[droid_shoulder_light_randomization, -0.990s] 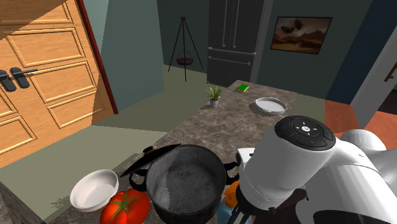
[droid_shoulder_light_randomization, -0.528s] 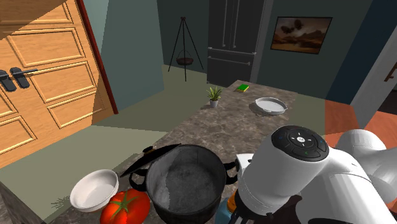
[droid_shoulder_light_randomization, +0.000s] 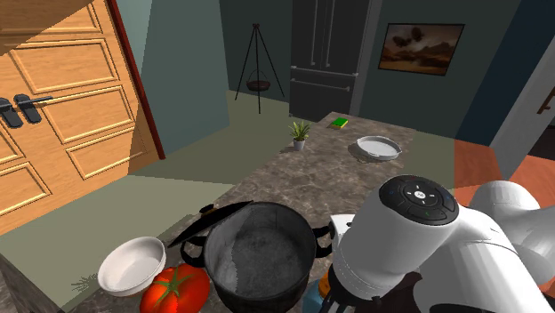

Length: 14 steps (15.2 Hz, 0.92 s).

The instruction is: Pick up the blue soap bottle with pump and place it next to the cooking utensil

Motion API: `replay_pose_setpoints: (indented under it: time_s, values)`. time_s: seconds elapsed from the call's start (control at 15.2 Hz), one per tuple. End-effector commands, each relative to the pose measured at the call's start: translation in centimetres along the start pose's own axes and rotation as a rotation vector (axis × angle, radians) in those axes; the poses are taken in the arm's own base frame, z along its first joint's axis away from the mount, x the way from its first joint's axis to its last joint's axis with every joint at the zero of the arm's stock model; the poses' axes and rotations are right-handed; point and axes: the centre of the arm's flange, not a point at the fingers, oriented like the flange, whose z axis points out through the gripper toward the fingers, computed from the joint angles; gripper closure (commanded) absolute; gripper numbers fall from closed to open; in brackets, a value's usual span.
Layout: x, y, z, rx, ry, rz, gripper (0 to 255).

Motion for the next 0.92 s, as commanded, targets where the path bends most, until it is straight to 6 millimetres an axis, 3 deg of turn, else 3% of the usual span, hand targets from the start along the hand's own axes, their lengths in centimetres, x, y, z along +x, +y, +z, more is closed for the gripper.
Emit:
replay_pose_setpoints:
  time_s: [0.0, 0.07, 0.33, 0.86]
  values:
    - [0.0, 0.0, 0.0, 0.000, 0.000, 0.000, 0]
    - [0.0, 0.0, 0.0, 0.000, 0.000, 0.000, 0]
    - [0.0, 0.0, -5.0, 0.000, 0.000, 0.000, 0]
    - [0.0, 0.0, -5.0, 0.000, 0.000, 0.000, 0]
